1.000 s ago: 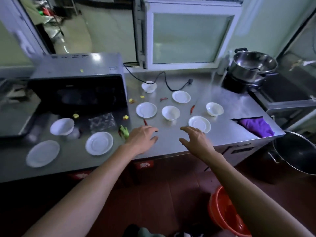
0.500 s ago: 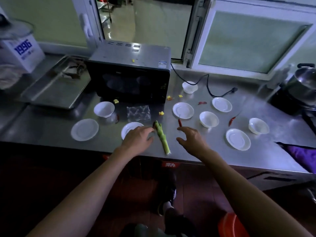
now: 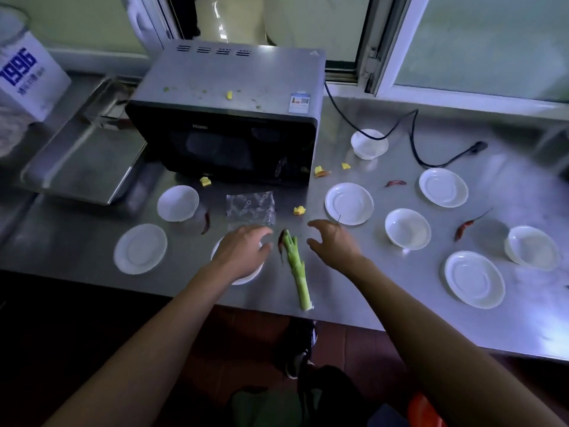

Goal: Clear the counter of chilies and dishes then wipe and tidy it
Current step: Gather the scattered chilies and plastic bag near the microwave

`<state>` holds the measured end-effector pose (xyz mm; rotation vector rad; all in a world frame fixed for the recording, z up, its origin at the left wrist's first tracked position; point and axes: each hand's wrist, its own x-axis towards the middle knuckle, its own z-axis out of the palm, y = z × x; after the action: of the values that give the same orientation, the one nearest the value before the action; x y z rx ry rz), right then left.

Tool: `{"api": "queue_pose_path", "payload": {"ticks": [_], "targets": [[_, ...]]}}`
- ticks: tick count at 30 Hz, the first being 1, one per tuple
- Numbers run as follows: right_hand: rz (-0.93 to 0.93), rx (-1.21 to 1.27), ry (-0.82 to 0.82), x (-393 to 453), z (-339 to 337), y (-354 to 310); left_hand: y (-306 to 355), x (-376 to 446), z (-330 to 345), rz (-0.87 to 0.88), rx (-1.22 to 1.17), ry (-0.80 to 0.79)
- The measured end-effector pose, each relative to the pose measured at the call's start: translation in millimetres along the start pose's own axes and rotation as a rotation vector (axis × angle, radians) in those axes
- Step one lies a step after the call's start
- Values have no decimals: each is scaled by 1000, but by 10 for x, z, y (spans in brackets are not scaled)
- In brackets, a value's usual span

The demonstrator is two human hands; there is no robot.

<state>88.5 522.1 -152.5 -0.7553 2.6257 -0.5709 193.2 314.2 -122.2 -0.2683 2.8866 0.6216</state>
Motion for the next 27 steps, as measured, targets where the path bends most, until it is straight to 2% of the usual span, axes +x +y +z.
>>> {"api": "queue_pose_path", "payload": {"ticks": [4, 14, 22, 27], "targets": [[6, -21, -72, 352, 8, 177, 76, 288, 50, -34, -10, -9], [-102, -129, -121, 1047, 267, 242, 64, 550, 262, -130, -17, -49], [-170, -264, -106, 1212, 463, 249, -15, 567, 324, -216, -7, -70], [-143, -261, -96, 1211, 485, 265, -70, 590, 271, -198, 43, -112]]}}
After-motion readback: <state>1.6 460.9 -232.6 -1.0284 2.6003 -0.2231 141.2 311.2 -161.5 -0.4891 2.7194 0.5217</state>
